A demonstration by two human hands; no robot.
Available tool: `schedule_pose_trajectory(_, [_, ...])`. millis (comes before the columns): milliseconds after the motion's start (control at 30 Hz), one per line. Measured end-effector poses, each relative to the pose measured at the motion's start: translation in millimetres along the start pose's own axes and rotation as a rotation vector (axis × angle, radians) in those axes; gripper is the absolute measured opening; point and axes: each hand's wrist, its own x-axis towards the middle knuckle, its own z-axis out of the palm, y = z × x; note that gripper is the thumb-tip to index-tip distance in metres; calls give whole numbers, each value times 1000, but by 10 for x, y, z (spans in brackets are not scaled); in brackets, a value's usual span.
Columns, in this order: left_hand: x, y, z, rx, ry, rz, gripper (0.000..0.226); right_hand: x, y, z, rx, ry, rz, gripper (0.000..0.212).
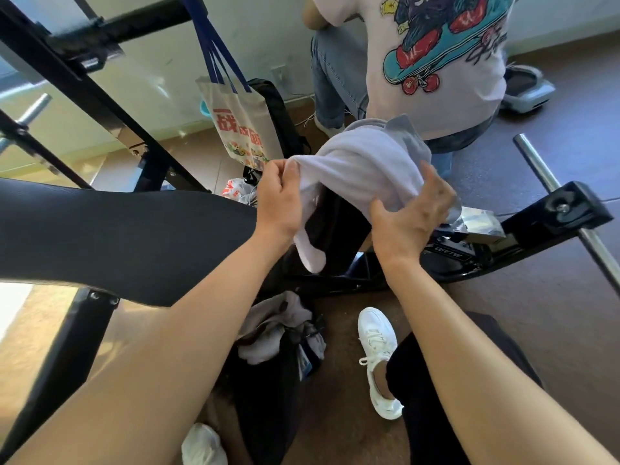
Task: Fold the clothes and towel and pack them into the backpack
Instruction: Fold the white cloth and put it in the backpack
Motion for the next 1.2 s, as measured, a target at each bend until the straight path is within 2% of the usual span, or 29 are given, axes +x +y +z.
schedule_pose_trajectory(100, [-50, 78, -177, 20, 3, 68, 19, 76, 60, 31, -198, -138, -69, 79])
schedule_pose_trajectory(200, [-120, 72, -321, 26, 106, 87, 20, 132, 55, 0, -233, -148, -73, 84])
schedule_pose_trajectory(333, [-41, -129, -680, -114, 447, -126, 24, 124, 15, -25, -289, -244, -68, 95])
schedule_pose_trajectory(433, [-25, -303, -967, -160, 556, -271, 26, 97, 16, -23, -284, -326, -77, 105])
schedule_pose_trajectory(567, [-170, -388, -1126, -215, 454, -321, 23, 7, -8, 51, -374, -281, -80, 107])
schedule_pose_trajectory(667, [-299, -320, -1176, -216, 354, -248, 21, -217, -57, 125, -408, -174, -276, 95])
schedule_pose_trajectory(700, [-343, -273, -1197, -184, 322, -226, 20, -304, -69, 151, -351, -194, -363, 86])
schedule_pose_trajectory(767, [-444, -152, -1251, -132, 239, -194, 21, -491, -97, 204, -162, -385, -472, 69])
schedule_pose_trajectory(833, [-558, -43, -1350, -136, 123, -176, 22, -724, -160, 233, 24, -651, -466, 58])
schedule_pose_trajectory(900, [-699, 49, -1472, -146, 17, -174, 22, -955, -234, 257, 120, -811, -463, 53])
schedule_pose_trajectory(967, [-871, 134, -1585, -164, -64, -189, 18, -1181, -286, 296, 109, -843, -493, 44])
schedule_pose_trajectory(1100, [-1267, 227, -1806, -235, -136, -236, 29, -1508, -300, 338, -26, -698, -523, 16])
schedule_pose_trajectory(1200, [-1562, 124, -2010, -261, -103, -277, 26, -1641, -217, 284, -167, -758, -540, 16])
